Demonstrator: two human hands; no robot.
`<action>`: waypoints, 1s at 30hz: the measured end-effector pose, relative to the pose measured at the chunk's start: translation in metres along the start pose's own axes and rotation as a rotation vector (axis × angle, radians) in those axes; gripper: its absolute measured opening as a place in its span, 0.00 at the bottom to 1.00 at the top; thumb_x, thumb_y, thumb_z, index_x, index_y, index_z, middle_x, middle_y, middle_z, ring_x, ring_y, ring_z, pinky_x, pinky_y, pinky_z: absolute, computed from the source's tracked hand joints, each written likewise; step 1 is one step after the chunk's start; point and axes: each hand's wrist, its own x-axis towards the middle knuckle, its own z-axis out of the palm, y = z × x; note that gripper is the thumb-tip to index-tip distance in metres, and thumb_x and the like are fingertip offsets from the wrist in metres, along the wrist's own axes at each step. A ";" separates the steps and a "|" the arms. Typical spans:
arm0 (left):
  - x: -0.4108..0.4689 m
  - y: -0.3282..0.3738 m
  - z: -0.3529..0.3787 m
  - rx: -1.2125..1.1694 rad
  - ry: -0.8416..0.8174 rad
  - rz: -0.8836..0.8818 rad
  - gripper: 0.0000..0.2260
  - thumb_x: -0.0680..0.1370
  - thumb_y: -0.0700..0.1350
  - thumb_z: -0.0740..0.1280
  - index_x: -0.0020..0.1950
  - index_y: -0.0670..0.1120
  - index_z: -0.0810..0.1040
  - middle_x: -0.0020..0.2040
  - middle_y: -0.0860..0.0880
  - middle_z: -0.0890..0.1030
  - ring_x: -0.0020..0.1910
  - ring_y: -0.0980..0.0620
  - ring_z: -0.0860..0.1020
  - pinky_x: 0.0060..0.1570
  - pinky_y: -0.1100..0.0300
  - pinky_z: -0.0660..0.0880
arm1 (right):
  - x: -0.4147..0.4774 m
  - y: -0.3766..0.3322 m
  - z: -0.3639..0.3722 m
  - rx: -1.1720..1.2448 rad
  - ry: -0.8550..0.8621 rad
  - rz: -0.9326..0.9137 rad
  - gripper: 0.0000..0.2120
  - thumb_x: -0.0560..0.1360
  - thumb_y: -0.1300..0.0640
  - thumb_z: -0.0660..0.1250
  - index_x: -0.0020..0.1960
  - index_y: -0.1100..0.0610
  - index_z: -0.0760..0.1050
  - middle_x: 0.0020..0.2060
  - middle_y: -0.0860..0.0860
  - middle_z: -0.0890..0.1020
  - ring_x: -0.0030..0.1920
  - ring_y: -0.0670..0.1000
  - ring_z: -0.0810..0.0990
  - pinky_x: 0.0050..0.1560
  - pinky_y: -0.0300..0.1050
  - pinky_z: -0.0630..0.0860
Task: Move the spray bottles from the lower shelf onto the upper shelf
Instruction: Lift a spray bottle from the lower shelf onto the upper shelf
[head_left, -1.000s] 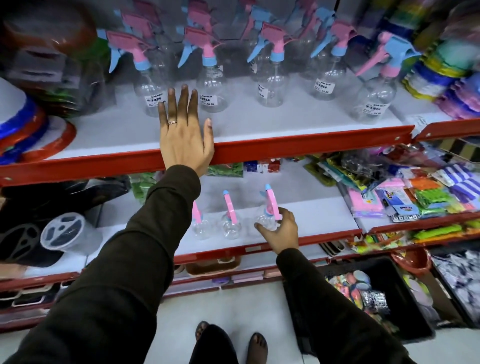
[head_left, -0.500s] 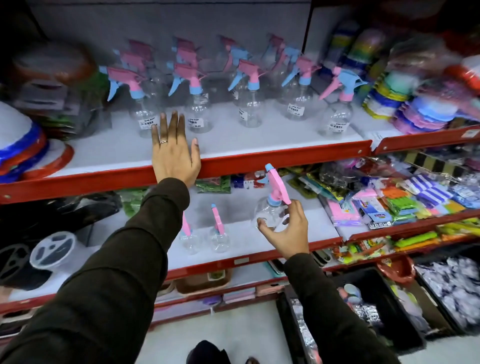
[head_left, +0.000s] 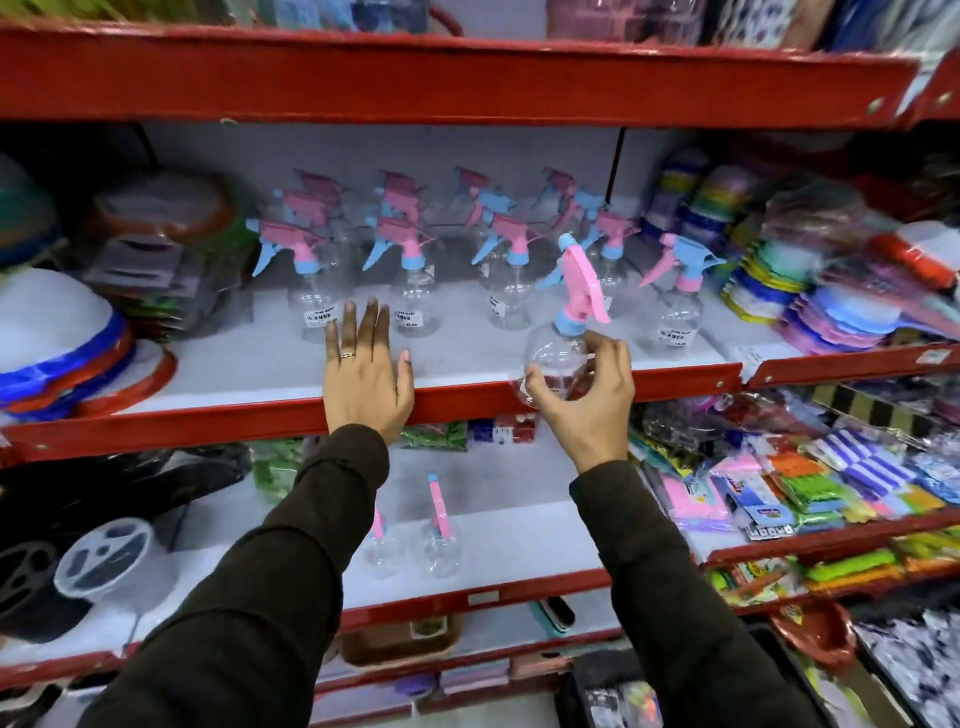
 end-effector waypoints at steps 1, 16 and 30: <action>0.000 -0.001 0.001 -0.006 0.007 0.002 0.30 0.81 0.53 0.48 0.80 0.39 0.58 0.81 0.43 0.59 0.82 0.42 0.50 0.79 0.43 0.46 | 0.010 -0.002 0.003 -0.008 -0.003 0.010 0.27 0.66 0.43 0.76 0.61 0.54 0.75 0.52 0.47 0.73 0.50 0.39 0.73 0.53 0.27 0.70; 0.002 -0.003 0.006 -0.031 0.051 0.014 0.29 0.81 0.53 0.49 0.79 0.40 0.61 0.80 0.43 0.62 0.81 0.42 0.54 0.79 0.44 0.49 | 0.065 0.017 0.029 -0.121 -0.236 0.173 0.30 0.62 0.38 0.77 0.57 0.46 0.67 0.51 0.48 0.80 0.49 0.52 0.81 0.48 0.42 0.77; 0.000 -0.001 0.003 -0.026 0.032 -0.002 0.30 0.81 0.53 0.48 0.79 0.40 0.60 0.80 0.43 0.61 0.81 0.42 0.53 0.79 0.43 0.51 | 0.062 0.011 0.042 -0.179 -0.159 0.134 0.33 0.64 0.43 0.80 0.61 0.51 0.69 0.58 0.52 0.73 0.59 0.54 0.76 0.62 0.54 0.78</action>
